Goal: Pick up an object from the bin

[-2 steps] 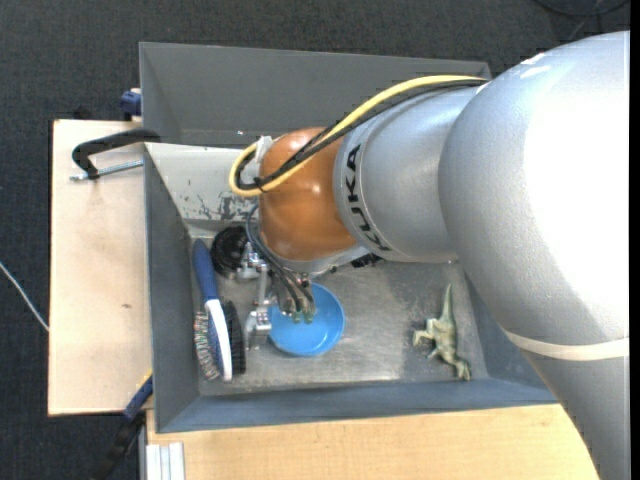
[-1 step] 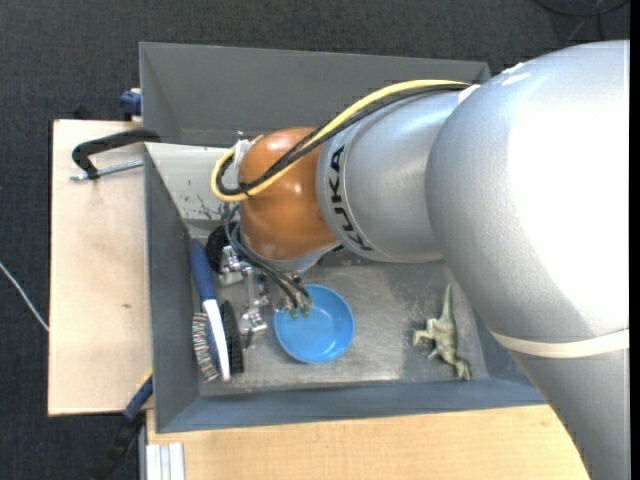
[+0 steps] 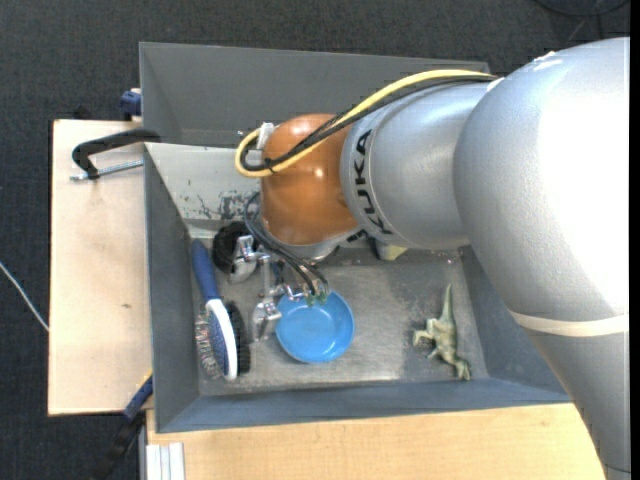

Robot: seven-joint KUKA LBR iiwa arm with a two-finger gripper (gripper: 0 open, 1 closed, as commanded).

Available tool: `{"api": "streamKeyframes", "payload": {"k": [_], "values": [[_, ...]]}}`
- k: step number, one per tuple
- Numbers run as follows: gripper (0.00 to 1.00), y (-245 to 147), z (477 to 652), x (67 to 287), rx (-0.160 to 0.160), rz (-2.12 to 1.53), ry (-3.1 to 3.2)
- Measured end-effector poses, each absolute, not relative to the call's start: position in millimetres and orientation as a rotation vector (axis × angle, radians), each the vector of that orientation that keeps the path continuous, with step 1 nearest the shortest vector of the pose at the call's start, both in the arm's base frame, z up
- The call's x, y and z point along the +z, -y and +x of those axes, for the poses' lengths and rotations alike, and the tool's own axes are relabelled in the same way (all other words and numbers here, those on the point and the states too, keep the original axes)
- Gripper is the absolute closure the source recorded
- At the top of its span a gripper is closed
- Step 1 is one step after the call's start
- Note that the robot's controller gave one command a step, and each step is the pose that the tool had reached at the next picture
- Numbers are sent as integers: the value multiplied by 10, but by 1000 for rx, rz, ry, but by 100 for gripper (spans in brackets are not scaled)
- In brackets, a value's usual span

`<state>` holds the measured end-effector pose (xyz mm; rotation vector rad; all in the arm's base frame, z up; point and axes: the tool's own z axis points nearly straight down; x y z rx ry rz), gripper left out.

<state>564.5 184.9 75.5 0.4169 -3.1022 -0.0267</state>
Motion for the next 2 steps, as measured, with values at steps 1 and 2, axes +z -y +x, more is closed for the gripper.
{"api": "streamKeyframes", "payload": {"k": [1,2], "values": [[0,-1465,5630,764,-21,221,3133],[0,-930,5556,872,0,26,3142]]}}
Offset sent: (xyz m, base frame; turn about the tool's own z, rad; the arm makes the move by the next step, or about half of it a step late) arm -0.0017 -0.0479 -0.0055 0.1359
